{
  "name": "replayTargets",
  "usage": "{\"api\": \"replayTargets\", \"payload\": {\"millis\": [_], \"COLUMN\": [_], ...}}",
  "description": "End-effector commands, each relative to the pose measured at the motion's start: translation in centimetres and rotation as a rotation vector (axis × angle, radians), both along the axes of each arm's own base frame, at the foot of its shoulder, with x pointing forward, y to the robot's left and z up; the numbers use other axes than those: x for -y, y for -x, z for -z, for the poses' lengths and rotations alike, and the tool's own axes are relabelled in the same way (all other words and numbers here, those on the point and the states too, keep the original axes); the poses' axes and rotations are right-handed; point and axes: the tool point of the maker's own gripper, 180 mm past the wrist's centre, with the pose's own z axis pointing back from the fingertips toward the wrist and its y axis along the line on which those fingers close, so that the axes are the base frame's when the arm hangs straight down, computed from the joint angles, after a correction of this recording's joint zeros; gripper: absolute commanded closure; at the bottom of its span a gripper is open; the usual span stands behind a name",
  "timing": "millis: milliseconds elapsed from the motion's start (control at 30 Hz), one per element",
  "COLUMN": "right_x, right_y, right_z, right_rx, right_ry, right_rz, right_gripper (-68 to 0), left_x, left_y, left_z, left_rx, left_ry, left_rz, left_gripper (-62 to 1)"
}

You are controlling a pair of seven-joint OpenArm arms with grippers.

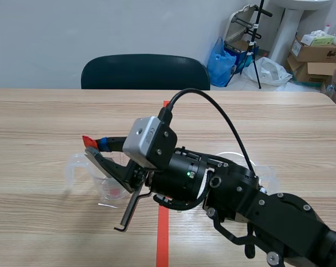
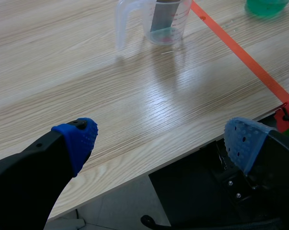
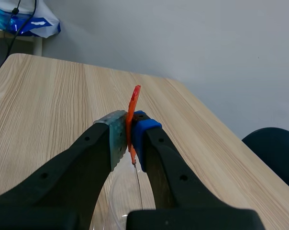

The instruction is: Do the redox reaction experiment

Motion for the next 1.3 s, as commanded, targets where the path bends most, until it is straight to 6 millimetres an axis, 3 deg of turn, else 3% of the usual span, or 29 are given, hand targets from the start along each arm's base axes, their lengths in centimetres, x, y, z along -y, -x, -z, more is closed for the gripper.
{"api": "replayTargets", "payload": {"millis": [0,667,900,1267], "right_x": [0.3,0.9,1.1,0.0], "right_y": [-1.0,-4.1,-5.1,-4.7], "right_z": [-1.1,-3.5,-6.3,-10.3], "right_rx": [0.017,0.012,-0.019,0.009], "right_ry": [-0.019,0.024,-0.008,0.011], "right_rz": [0.019,0.059,0.081,0.09], "right_gripper": [-1.8,-1.9,-1.9,-1.9], "left_x": [0.4,0.4,0.4,0.4], "left_y": [-0.5,-0.5,-0.5,-0.5], "left_z": [-0.8,-0.8,-0.8,-0.8], "left_rx": [0.036,0.036,0.036,0.036], "left_ry": [0.019,0.019,0.019,0.019], "left_rz": [0.001,0.001,0.001,0.001], "left_gripper": [-56.6,-56.6,-56.6,-56.6]}}
